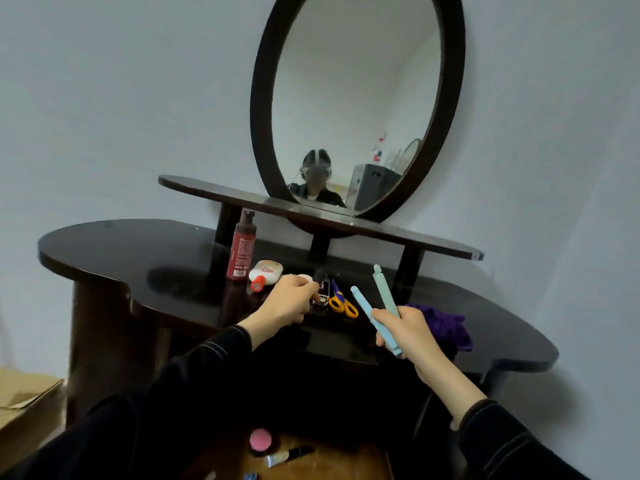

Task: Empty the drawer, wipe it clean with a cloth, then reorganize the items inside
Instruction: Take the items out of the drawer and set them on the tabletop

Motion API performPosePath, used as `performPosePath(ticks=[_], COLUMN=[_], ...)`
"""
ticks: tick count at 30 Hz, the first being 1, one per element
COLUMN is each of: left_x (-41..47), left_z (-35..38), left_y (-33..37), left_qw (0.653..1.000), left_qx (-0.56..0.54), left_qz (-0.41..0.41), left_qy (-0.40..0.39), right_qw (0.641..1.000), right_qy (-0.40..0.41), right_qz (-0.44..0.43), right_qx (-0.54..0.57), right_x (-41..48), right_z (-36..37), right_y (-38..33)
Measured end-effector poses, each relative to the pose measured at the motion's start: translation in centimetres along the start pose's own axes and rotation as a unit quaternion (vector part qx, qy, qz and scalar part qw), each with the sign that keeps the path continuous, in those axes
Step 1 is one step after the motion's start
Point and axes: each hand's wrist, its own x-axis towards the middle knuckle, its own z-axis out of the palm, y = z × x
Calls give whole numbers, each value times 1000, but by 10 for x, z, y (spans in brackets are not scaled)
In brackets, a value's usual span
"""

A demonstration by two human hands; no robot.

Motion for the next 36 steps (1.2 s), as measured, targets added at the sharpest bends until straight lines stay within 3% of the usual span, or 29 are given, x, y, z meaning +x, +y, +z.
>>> performPosePath(ticks=[6, 12, 19, 28, 32, 36], left_x=[2, 9, 9, 7, 4, 1], left_z=[-5, -10, -11, -12, -10, -11], left_y=[-5, -15, -13, -4, -5, -10], left_qw=[997, 995, 994, 985, 991, 993], left_qx=[-71, -92, -107, -161, -132, -65], left_qz=[-12, -4, -10, -53, -7, 48], left_qy=[-27, -26, -14, -12, -35, -90], right_qw=[993, 972, 988, 992, 985, 975], right_qy=[92, 99, 139, 121, 158, 205], right_qz=[21, 11, 6, 18, 8, -82], right_qx=[-67, -211, -73, -33, -70, -27], right_x=[57, 79, 77, 71, 67, 55], right_z=[21, 38, 31, 31, 31, 31], right_y=[6, 4, 12, 10, 9, 5])
